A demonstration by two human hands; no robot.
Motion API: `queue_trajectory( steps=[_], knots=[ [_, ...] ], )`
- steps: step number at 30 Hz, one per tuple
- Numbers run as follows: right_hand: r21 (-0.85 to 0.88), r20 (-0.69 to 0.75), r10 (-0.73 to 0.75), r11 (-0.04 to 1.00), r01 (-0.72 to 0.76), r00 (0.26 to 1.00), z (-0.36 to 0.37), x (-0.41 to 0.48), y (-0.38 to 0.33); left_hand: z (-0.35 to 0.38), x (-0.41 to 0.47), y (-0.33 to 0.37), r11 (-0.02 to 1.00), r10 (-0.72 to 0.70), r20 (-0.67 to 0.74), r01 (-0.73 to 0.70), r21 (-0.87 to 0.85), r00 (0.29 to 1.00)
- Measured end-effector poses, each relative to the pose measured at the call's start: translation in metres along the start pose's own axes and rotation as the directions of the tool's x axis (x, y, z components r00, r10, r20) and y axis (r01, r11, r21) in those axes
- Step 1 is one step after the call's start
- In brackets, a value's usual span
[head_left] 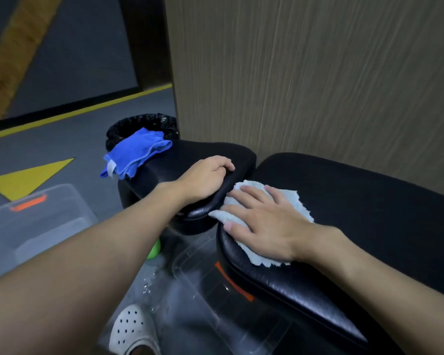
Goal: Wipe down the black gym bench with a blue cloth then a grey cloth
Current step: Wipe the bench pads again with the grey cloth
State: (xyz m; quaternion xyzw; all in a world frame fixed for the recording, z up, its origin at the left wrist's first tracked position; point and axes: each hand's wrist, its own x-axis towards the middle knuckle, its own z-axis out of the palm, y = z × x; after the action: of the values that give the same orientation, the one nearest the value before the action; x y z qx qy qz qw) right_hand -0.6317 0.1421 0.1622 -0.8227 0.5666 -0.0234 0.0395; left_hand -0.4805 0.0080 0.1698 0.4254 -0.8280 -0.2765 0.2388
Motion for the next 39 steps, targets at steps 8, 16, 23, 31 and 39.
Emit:
queue_trajectory(
  steps=[8,16,23,31,39],
  knots=[
    [0.039,0.002,0.121,0.992,-0.121,0.993,-0.005,0.019,0.000,-0.017,-0.050,0.009,0.999,-0.045,0.020,0.045,0.009,0.999],
    [0.019,0.020,0.029,0.999,-0.029,0.999,-0.009,-0.077,-0.014,0.012,-0.070,0.063,0.995,0.049,0.102,-0.057,0.077,0.994],
    [0.048,0.033,0.224,0.973,-0.225,0.974,-0.014,-0.198,0.051,0.099,-0.078,0.159,0.925,0.251,0.238,-0.305,0.226,0.938],
    [0.209,-0.173,0.467,0.878,-0.431,0.867,-0.025,-0.378,0.158,0.213,-0.075,0.256,0.823,0.081,0.387,-0.280,0.494,0.918],
    [0.400,-0.519,0.633,0.774,-0.491,0.574,-0.065,-0.502,0.211,0.316,-0.090,0.380,0.773,0.236,0.512,-0.478,0.416,0.826]
  ],
)
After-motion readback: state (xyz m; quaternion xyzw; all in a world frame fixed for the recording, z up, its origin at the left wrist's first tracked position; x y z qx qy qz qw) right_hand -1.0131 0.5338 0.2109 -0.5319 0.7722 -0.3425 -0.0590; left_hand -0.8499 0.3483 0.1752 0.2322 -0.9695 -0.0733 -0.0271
